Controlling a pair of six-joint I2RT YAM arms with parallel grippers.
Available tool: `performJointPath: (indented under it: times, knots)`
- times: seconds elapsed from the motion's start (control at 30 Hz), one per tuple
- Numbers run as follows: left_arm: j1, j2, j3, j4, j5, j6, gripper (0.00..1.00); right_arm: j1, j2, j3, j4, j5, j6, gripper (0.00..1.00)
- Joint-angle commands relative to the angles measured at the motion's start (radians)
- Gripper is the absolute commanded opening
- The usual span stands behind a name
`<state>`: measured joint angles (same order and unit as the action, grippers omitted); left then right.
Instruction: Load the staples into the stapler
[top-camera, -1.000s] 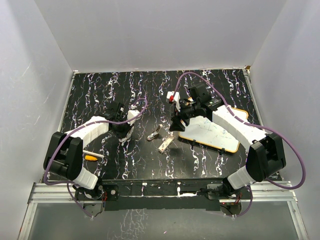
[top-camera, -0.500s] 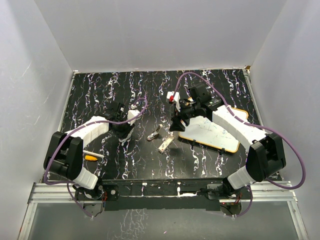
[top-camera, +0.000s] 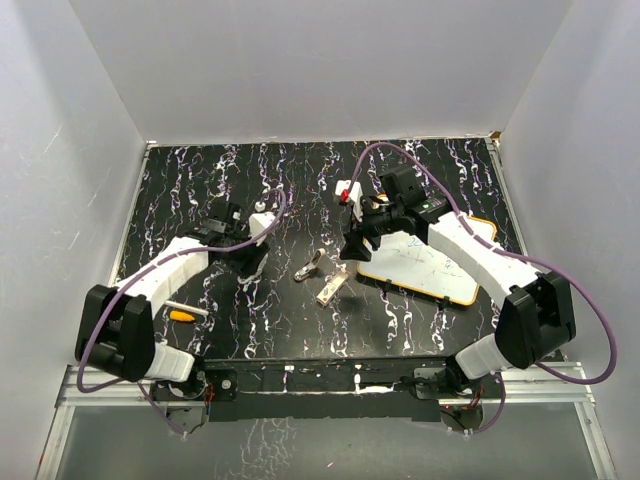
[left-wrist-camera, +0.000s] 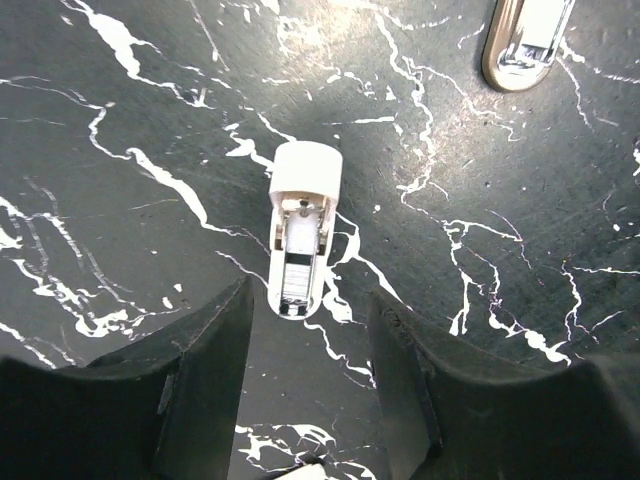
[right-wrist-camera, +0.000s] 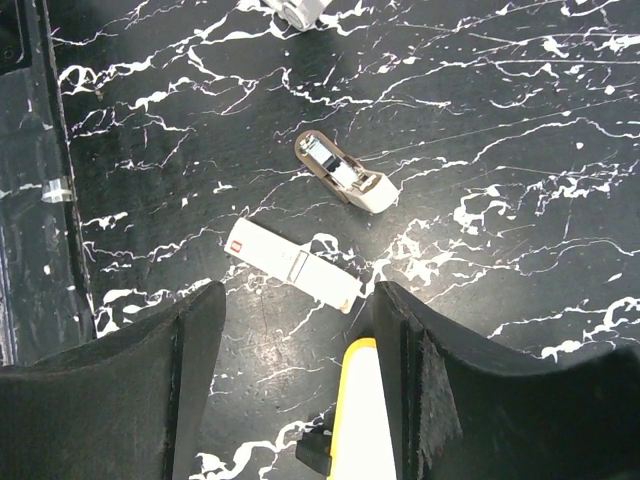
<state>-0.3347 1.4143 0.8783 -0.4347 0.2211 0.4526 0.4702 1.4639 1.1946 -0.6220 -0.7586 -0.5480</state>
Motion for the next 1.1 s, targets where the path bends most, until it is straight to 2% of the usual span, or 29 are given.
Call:
performJointPath:
  times: [0.0, 0.2, 0.37, 0.57, 0.87, 1.07]
  knots:
    - [0.058, -0.080, -0.006, -0.021, 0.071, 0.011, 0.48, -0.004, -0.032, 0.023, 0.071, 0.007, 0.016, 0.63]
    - [0.208, -0.058, -0.031, -0.027, 0.225, 0.043, 0.42, 0.000, 0.042, 0.053, 0.220, -0.084, 0.185, 0.64]
    - [0.246, -0.015, -0.027, -0.064, 0.326, 0.018, 0.35, 0.053, 0.140, 0.083, 0.400, -0.080, 0.370, 0.62]
    - [0.307, 0.008, -0.039, -0.073, 0.367, 0.053, 0.34, 0.101, 0.269, 0.117, 0.593, -0.062, 0.583, 0.60]
    - [0.365, 0.111, -0.005, -0.157, 0.410, 0.130, 0.29, 0.164, 0.477, 0.213, 0.620, -0.073, 0.675, 0.58]
    - [0.368, 0.174, 0.009, -0.141, 0.410, 0.073, 0.28, 0.207, 0.568, 0.282, 0.620, -0.048, 0.715, 0.57]
